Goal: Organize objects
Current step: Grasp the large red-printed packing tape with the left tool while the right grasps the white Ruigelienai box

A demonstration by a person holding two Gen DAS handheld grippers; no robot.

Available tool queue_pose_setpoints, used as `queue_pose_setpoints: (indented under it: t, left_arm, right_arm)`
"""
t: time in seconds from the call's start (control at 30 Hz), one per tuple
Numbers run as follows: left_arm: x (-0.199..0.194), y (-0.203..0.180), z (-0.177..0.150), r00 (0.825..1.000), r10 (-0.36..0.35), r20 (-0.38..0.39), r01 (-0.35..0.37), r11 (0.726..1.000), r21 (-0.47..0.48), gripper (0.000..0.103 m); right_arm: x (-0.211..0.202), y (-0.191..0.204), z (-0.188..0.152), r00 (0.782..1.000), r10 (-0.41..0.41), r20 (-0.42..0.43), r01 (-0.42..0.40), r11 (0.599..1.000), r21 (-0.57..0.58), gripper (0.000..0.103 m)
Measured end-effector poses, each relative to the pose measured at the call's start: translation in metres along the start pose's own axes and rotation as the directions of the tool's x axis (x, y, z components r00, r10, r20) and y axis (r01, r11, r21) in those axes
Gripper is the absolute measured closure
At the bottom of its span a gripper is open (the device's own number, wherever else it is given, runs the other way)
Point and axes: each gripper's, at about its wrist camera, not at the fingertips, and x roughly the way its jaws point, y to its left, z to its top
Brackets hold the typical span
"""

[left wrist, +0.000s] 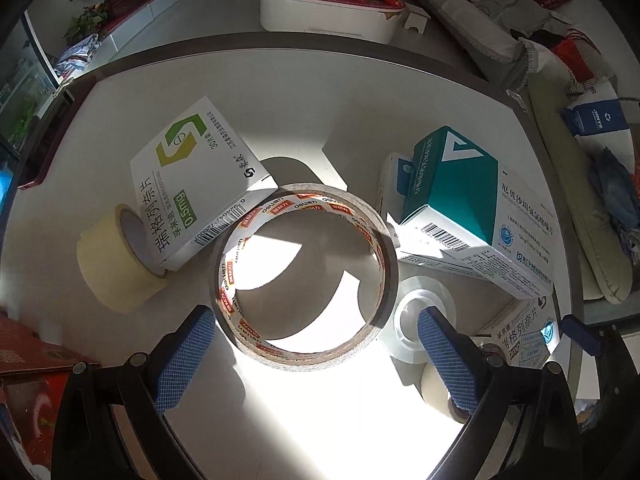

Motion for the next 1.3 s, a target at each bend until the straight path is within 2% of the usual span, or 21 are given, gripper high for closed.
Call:
queue_pose_setpoints:
  t: [0.13, 0.27, 0.37, 0.43, 0.47, 0.5, 0.53, 0.63, 0.7, 0.9, 0.97, 1.1, 1.3]
  left_arm:
    - [-0.018, 0.007, -0.002, 0.994, -0.109, 0.019, 0.109, 0.994, -0.025, 0.000]
    - [-0.025, -0.006, -0.002, 0.993, -0.110, 0.030, 0.109, 0.993, 0.053, 0.000]
    - [-0.011, -0.014, -0.002, 0.993, -0.118, -0.014, 0.119, 0.989, 0.088, 0.002]
    - [0.004, -0.019, -0.003, 0.996, -0.075, -0.038, 0.079, 0.990, 0.118, 0.031]
    - [0.002, -0.023, -0.006, 0.999, -0.043, 0.008, 0.041, 0.986, 0.161, 0.038]
    - [0.003, -0.027, -0.006, 1.000, -0.024, 0.016, 0.021, 0.982, 0.190, 0.062]
    - [0.003, -0.027, -0.007, 1.000, -0.017, 0.017, 0.013, 0.979, 0.202, 0.082]
    - [0.005, -0.025, -0.006, 0.999, -0.032, 0.014, 0.029, 0.981, 0.193, 0.088]
    - [0.005, -0.026, -0.008, 0.999, -0.029, 0.024, 0.024, 0.979, 0.201, 0.088]
    - [-0.003, -0.020, -0.024, 0.999, -0.029, 0.033, 0.022, 0.981, 0.192, 0.088]
    - [-0.005, -0.020, -0.028, 0.999, -0.037, 0.031, 0.030, 0.981, 0.190, 0.089]
    - [-0.012, -0.017, -0.039, 0.998, -0.049, 0.044, 0.041, 0.983, 0.177, 0.089]
    - [-0.037, -0.010, -0.054, 0.995, -0.075, 0.061, 0.064, 0.984, 0.168, 0.089]
  right_arm:
    - [0.008, 0.000, 0.002, 0.999, -0.036, -0.021, 0.036, 0.999, -0.014, 0.000]
    - [0.011, -0.003, 0.006, 0.999, -0.037, -0.035, 0.037, 0.999, 0.012, 0.000]
    - [0.014, -0.007, 0.007, 0.999, -0.035, -0.037, 0.036, 0.999, 0.027, 0.000]
    - [0.014, -0.009, 0.009, 0.999, -0.037, -0.033, 0.038, 0.999, 0.039, 0.000]
    - [0.015, -0.009, 0.009, 0.999, -0.040, -0.033, 0.041, 0.998, 0.041, 0.000]
    - [0.015, -0.009, 0.010, 0.998, -0.046, -0.034, 0.047, 0.998, 0.040, 0.000]
    - [0.016, -0.008, 0.010, 0.998, -0.054, -0.034, 0.055, 0.998, 0.036, 0.000]
    - [0.018, -0.006, 0.010, 0.997, -0.065, -0.031, 0.066, 0.998, 0.024, 0.000]
    - [0.019, -0.004, 0.011, 0.997, -0.068, -0.034, 0.068, 0.998, 0.013, 0.000]
    - [0.013, 0.000, 0.008, 0.997, -0.066, -0.039, 0.065, 0.998, -0.021, 0.011]
    - [0.010, -0.003, 0.006, 0.998, -0.030, -0.046, 0.031, 1.000, 0.006, 0.011]
    - [0.007, -0.002, -0.003, 0.998, -0.048, -0.046, 0.048, 0.999, 0.005, 0.011]
    - [-0.019, 0.000, -0.019, 1.000, -0.021, 0.009, 0.020, 0.997, 0.076, 0.011]
